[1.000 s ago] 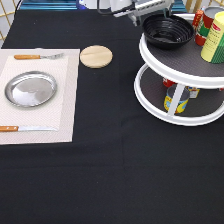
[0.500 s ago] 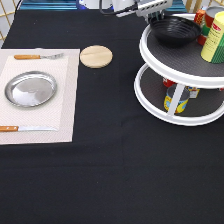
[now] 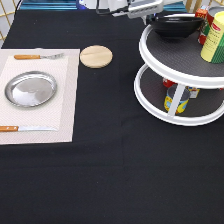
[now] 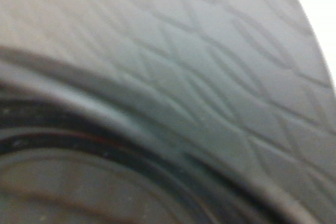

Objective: Pick up the bowl from the lazy Susan and put bowl on the plate

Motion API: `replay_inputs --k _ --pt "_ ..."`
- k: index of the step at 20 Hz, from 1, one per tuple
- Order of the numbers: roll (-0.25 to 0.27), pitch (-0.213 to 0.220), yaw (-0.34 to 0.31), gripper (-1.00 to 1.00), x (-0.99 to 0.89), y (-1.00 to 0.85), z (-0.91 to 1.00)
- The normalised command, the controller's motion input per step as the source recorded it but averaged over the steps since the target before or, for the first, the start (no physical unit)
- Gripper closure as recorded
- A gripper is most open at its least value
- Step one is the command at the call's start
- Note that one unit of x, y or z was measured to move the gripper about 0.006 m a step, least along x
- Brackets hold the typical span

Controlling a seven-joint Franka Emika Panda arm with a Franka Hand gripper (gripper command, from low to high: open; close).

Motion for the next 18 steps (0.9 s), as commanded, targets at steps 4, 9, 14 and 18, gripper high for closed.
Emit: replay_inputs --k 4,9,14,18 --pt "0.046 0.095 -0.138 1.0 0.01 -0.55 0.92" --pt "0.07 0.051 -0.029 1.0 0.05 -0.88 0.92" --pt "0.007 0.021 -0.052 1.0 0.03 -0.92 0.18" --pt "0.0 0.0 -0.064 1.0 0.05 -0.9 -0.17"
